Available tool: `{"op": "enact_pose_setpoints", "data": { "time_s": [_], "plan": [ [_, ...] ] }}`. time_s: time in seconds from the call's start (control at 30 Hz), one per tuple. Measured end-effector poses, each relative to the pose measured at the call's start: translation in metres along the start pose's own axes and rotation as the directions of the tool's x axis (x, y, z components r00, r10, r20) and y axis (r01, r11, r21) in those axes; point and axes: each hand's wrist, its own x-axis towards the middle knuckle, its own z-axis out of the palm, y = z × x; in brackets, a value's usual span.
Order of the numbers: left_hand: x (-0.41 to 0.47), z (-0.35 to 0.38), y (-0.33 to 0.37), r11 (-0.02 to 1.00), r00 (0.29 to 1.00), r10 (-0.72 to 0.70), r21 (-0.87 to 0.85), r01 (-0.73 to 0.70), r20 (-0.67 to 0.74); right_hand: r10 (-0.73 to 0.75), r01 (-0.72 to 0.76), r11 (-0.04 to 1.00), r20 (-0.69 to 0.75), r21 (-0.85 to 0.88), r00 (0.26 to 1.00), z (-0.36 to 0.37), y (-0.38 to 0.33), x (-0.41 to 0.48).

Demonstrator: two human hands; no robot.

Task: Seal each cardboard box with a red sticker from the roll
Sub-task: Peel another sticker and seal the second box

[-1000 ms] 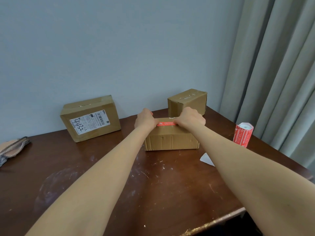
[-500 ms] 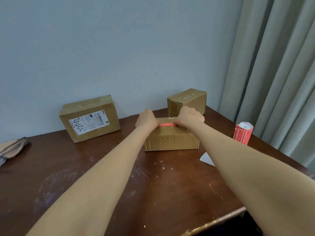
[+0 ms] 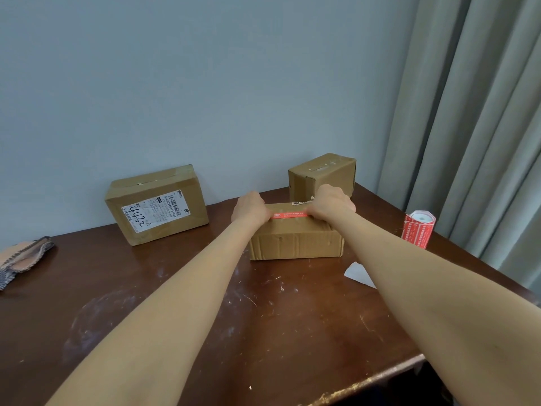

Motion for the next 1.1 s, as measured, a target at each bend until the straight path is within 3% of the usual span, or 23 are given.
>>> {"op": "enact_pose_setpoints", "data": {
  "time_s": [0.2,0.3,0.4,0.63,0.97,1.1],
  "plan": [
    [-0.013,0.005,-0.008,0.985,0.981,0.167,0.055,-0.162,-0.102,-0.097,0.100,0.994,-0.060,0.037,0.993,0.002,0.006,-0.004],
    [-0.018,0.009,-0.018,0.924,0.919,0.371,0.149,-0.352,-0.134,-0.254,0.256,0.967,-0.117,-0.005,0.960,0.001,0.013,-0.011],
    [-0.027,0.013,-0.025,0.845,0.873,0.484,0.285,-0.452,-0.052,-0.419,0.408,0.904,-0.075,-0.127,0.905,0.008,0.018,-0.019],
    [-0.040,0.020,-0.020,0.810,0.900,0.424,0.403,-0.425,0.097,-0.474,0.469,0.835,0.058,-0.288,0.879,0.027,0.019,-0.034],
    [-0.042,0.018,-0.023,0.832,0.938,0.330,0.436,-0.341,0.104,-0.429,0.417,0.859,0.025,-0.298,0.903,0.028,0.020,-0.036],
    [-0.041,0.014,-0.030,0.820,0.940,0.328,0.465,-0.333,0.093,-0.480,0.454,0.842,-0.020,-0.291,0.877,0.024,0.020,-0.038]
  ]
}}
